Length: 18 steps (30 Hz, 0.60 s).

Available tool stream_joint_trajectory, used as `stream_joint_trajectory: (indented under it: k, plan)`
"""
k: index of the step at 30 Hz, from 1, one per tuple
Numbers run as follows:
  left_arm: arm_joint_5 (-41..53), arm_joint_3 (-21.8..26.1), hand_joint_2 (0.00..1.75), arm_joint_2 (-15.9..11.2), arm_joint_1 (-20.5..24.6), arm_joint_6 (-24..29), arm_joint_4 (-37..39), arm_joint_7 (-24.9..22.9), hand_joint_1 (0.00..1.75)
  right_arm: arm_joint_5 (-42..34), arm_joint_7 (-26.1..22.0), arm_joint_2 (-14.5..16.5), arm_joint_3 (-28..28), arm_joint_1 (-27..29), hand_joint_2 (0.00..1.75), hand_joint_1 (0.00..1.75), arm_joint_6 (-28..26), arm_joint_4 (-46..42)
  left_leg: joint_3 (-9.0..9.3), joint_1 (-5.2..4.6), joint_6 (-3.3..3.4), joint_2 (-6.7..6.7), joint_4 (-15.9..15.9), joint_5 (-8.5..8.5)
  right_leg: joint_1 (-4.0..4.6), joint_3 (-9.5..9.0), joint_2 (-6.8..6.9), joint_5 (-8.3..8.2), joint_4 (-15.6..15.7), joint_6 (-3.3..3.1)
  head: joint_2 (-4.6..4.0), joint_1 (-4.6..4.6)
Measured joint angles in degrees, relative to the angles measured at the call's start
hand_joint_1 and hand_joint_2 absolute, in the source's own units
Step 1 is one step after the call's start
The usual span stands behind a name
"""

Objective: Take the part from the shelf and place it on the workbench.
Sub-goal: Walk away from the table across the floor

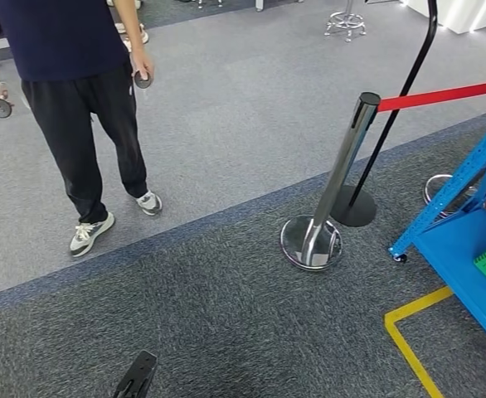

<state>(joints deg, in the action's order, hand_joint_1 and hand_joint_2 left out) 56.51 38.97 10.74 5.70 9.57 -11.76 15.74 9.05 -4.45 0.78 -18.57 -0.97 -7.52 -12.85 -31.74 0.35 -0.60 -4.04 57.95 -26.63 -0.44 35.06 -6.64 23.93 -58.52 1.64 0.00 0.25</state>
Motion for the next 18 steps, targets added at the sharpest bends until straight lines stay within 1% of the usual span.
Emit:
stream_joint_trajectory:
  k: [1,2,3,4,5,6,7,8,9,10,11,12,13,14,15,16,17,18]
  plan:
    - [0.0,0.0,0.00,0.0,0.0,0.0,0.0,0.0,0.00,0.1,0.0,0.1,0.0,0.1,0.00,0.00,0.1,0.1,0.21,-0.08,0.23,-0.09,-0.6,-0.05,-0.04,0.18,-0.52,-0.13,0.1,0.39,0.00,0.00]
    - [0.0,0.0,0.00,0.0,0.1,0.1,0.0,0.0,0.00,0.1,0.1,0.2,-0.1,0.2,0.00,0.00,0.2,0.2,0.22,-0.12,0.57,0.48,-0.7,0.10,-0.19,0.40,-0.94,-0.29,0.4,0.76,0.00,-0.04]
    - [0.0,0.0,0.00,-0.1,0.1,0.2,0.0,0.0,0.00,0.2,0.1,0.3,-0.2,0.3,0.00,0.00,0.3,0.4,0.29,-0.11,0.95,1.00,-0.8,0.27,-0.21,0.63,-0.47,-0.21,0.3,1.05,0.00,-0.04]
    - [0.0,0.0,0.00,-0.1,0.2,0.3,0.0,-0.1,0.00,0.3,0.1,0.3,-0.3,0.3,0.00,0.00,0.3,0.5,0.37,-0.06,1.34,1.59,-1.0,0.43,-0.15,1.21,0.81,0.45,-0.6,1.29,0.00,0.11]
    - [0.0,0.0,0.00,-0.1,0.1,0.3,0.0,-0.2,0.00,0.3,0.0,0.3,-0.4,0.2,0.00,0.00,0.4,0.6,0.44,0.00,1.66,2.29,-1.2,0.53,-0.06,2.34,2.50,1.88,-2.8,1.49,0.00,0.26]
    - [0.1,0.0,0.00,-0.2,0.1,0.4,0.0,-0.3,0.00,0.4,-0.1,0.4,-0.5,0.0,0.00,0.00,0.4,0.6,0.46,-0.06,1.85,3.01,-1.3,0.52,0.00,3.93,4.37,3.86,-6.3,1.64,0.00,0.42]
    - [0.2,0.0,0.00,-0.2,-0.1,0.4,0.0,-0.4,0.00,0.4,-0.2,0.4,-0.6,-0.2,0.00,0.00,0.5,0.6,0.46,-0.14,1.98,3.79,-1.3,0.46,-0.01,5.91,5.50,6.00,-10.5,1.84,0.00,0.51]
    - [0.3,0.0,0.00,-0.3,-0.2,0.4,0.0,-0.5,0.00,0.4,-0.3,0.5,-0.6,-0.3,0.00,0.00,0.5,0.7,0.48,-0.20,2.04,4.60,-1.2,0.39,-0.07,7.64,5.99,7.56,-14.3,2.01,0.00,0.50]
    - [0.4,0.0,0.00,-0.3,-0.2,0.4,0.0,-0.6,0.00,0.4,-0.3,0.5,-0.6,-0.3,0.00,0.00,0.5,0.7,0.52,-0.23,2.05,5.29,-1.2,0.33,-0.12,8.53,6.19,8.09,-16.4,2.12,0.00,0.50]
    - [0.4,0.0,0.00,-0.3,-0.2,0.4,0.0,-0.7,0.00,0.4,-0.3,0.6,-0.7,-0.2,0.00,0.00,0.5,0.7,0.61,-0.24,2.02,5.92,-1.2,0.23,-0.15,8.22,6.34,7.51,-16.1,2.20,0.00,0.51]
    - [0.4,0.0,0.00,-0.3,-0.2,0.4,0.0,-0.7,0.00,0.4,-0.3,0.6,-0.7,-0.1,0.00,0.00,0.5,0.7,0.80,-0.23,1.91,6.50,-1.2,0.09,-0.16,6.56,6.67,5.93,-13.3,2.22,0.00,0.52]
    - [0.4,0.0,0.00,-0.3,-0.2,0.4,0.0,-0.7,0.00,0.4,-0.3,0.6,-0.7,0.0,0.00,0.00,0.5,0.7,1.06,-0.25,1.74,7.04,-1.2,-0.09,-0.15,4.04,7.54,3.99,-9.0,2.20,0.00,0.53]
    - [0.4,0.0,0.00,-0.3,-0.2,0.4,0.0,-0.7,0.00,0.4,-0.4,0.6,-0.8,-0.1,0.00,0.00,0.5,0.7,1.33,-0.41,1.46,7.56,-1.2,-0.35,-0.07,1.61,8.66,2.48,-4.9,2.06,0.00,0.52]
    - [0.4,0.0,0.00,-0.3,-0.2,0.4,0.0,-0.7,0.00,0.4,-0.4,0.6,-0.8,-0.1,0.00,0.00,0.5,0.7,1.59,-0.57,1.19,8.01,-1.1,-0.57,-0.01,-0.23,9.42,1.47,-1.9,1.77,0.00,0.42]
    - [0.4,0.0,0.00,-0.4,-0.1,0.4,0.0,-0.7,0.00,0.4,-0.4,0.6,-0.8,-0.2,0.00,0.00,0.5,0.8,1.79,-0.73,0.92,8.40,-1.1,-0.72,0.09,-1.13,9.88,1.13,-0.4,1.43,0.00,0.35]
    - [0.4,0.0,0.00,-0.4,-0.1,0.4,0.0,-0.7,0.00,0.4,-0.4,0.7,-0.9,-0.2,0.00,0.00,0.5,0.8,1.93,-0.81,0.66,8.77,-1.2,-0.80,0.22,-1.24,9.65,1.20,-0.2,1.03,0.00,0.26]
    - [0.4,0.0,0.00,-0.4,0.0,0.4,0.0,-0.7,0.00,0.4,-0.4,0.7,-0.9,-0.2,0.00,0.00,0.5,0.8,2.07,-0.75,0.41,9.14,-1.2,-0.84,0.27,-1.17,9.04,1.13,-0.1,0.61,0.00,0.21]
    - [0.4,0.0,0.00,-0.4,0.0,0.4,0.0,-0.7,0.00,0.4,-0.4,0.7,-0.9,-0.2,0.00,0.00,0.5,0.9,2.16,-0.60,0.07,9.14,-1.1,-1.03,0.25,-1.15,8.53,1.07,0.0,0.24,0.00,0.22]
